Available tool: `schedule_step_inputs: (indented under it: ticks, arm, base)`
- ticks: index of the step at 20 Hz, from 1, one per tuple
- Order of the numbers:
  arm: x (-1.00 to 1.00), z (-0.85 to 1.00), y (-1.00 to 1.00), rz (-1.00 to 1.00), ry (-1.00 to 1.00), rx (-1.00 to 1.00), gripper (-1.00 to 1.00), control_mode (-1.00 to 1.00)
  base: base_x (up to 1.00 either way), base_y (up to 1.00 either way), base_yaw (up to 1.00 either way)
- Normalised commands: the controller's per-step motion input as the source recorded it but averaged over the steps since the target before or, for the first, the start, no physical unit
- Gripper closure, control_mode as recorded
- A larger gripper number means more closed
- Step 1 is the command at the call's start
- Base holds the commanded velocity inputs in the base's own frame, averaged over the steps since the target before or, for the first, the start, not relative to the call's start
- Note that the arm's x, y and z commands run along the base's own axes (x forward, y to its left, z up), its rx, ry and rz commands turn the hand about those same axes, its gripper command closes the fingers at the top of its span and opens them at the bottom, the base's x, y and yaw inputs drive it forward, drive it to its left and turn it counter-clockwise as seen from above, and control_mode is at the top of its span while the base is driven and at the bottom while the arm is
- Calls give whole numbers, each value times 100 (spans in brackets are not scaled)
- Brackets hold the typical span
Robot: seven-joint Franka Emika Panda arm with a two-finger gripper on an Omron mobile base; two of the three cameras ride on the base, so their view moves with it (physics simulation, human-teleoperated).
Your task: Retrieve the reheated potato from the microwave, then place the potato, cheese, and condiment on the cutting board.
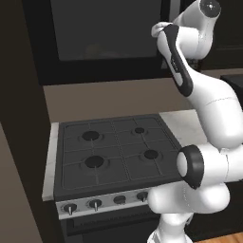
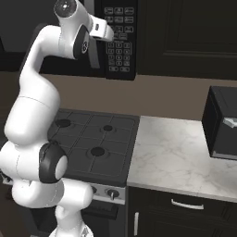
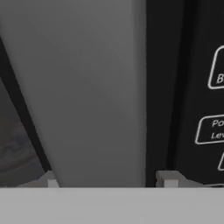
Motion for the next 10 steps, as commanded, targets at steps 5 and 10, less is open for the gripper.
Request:
schedule_step_inputs:
  ticks: [5,10]
  arm:
    - [-12,0,38,0,-4,0,100,-100]
    - [-42,0,65,0,-10,0,100,-100]
  base:
    - [0,0,0]
    - [0,0,0]
